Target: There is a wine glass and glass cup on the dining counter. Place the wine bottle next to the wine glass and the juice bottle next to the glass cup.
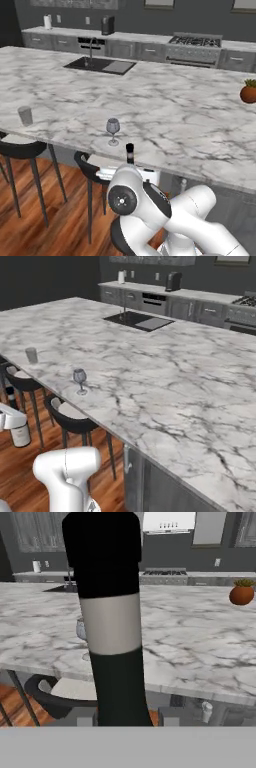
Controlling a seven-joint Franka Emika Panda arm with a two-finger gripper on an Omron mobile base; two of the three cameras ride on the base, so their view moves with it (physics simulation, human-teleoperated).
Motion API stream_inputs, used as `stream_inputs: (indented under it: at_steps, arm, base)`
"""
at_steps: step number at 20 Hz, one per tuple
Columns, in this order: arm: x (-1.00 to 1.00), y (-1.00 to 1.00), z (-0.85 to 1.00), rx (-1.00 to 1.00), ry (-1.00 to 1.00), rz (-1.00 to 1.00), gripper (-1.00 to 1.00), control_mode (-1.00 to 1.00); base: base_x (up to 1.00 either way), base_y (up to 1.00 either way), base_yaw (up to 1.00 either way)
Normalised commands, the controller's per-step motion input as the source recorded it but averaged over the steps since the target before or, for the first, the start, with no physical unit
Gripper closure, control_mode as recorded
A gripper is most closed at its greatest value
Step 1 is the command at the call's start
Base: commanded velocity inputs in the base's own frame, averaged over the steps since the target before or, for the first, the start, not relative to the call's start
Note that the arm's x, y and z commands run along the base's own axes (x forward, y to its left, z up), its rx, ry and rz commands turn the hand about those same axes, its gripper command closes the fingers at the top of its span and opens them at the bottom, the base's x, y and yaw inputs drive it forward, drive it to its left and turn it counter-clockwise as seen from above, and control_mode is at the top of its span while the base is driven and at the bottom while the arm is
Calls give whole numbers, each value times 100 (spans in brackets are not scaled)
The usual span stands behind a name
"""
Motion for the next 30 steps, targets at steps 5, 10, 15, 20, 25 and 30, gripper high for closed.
stream_inputs:
  at_steps: [5, 10, 15, 20, 25, 30]
  arm:
    - [0, 0, 0, 0, 0, 0, 100, 100]
    - [0, 0, 0, 0, 0, 0, 100, 100]
    - [0, 0, 0, 0, 0, 0, 100, 100]
    - [0, 0, 0, 0, 0, 0, 100, 100]
    - [0, 0, 0, 0, 0, 0, 100, 100]
    - [0, 0, 0, 0, 0, 0, 100, 100]
  base:
    - [47, 16, -38]
    - [40, 15, -22]
    - [55, 18, -13]
    - [39, 25, -18]
    - [40, 30, -19]
    - [5, 4, -4]
